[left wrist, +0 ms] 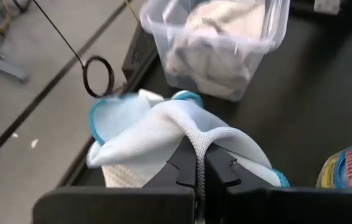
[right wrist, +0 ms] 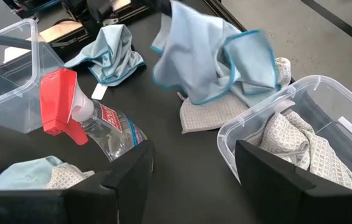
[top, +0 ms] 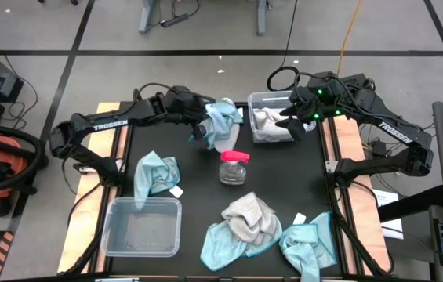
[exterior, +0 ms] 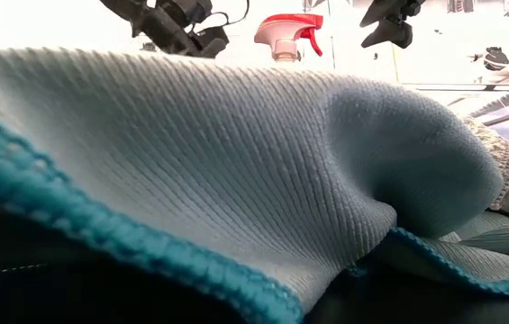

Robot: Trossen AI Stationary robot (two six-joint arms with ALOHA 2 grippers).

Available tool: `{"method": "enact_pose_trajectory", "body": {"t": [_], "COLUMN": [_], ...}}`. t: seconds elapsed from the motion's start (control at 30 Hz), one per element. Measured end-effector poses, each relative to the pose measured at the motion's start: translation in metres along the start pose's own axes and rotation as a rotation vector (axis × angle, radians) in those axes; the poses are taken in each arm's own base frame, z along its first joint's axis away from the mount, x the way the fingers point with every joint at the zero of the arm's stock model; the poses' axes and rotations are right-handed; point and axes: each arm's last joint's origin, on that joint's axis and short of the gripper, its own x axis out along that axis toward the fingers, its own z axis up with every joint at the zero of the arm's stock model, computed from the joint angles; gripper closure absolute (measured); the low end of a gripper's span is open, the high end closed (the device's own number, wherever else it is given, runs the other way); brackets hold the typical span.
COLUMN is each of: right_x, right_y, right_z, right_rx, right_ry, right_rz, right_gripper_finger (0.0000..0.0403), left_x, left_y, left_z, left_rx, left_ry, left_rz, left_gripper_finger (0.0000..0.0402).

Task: Sort microfiber towel by color & place in baskets
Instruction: Put the blue towel into the bottom transparent bin

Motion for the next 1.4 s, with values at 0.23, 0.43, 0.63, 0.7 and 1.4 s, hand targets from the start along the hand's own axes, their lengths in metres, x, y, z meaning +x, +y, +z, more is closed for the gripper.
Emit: {"method": "enact_pose_trajectory", "body": {"t": [0.23, 0.43, 0.63, 0.7, 1.4], "right_x": [0.000, 0.000, 0.000, 0.000, 0.000], "right_y": [0.000, 0.000, 0.000, 0.000, 0.000], "right_z": [0.000, 0.000, 0.000, 0.000, 0.001], "right_rx": [0.000, 0.000, -0.001, -0.001, 0.122], "right_ry": [-0.002, -0.002, -0.003, -0.004, -0.012], "right_rz": [-0.002, -0.003, -0.005, -0.005, -0.002], "right_gripper_finger": [0.0184, 0.0184, 0.0184, 0.0184, 0.0184], "left_x": [-0.029, -0.057, -0.088, -0.099, -0.201], "left_y": [0.000, -0.002, -0.009, -0.012, -0.041], "left_z": [0.010, 0.017, 0.022, 0.023, 0.004], "left_rx": [-0.003, 0.002, 0.017, 0.022, 0.093], "left_ry": [-0.087, -0.166, -0.253, -0.284, -0.457], "left_rz": [0.012, 0.012, -0.005, -0.013, -0.178], "left_gripper_finger": [0.0400, 0.0400, 0.0401, 0.0401, 0.0401]}}
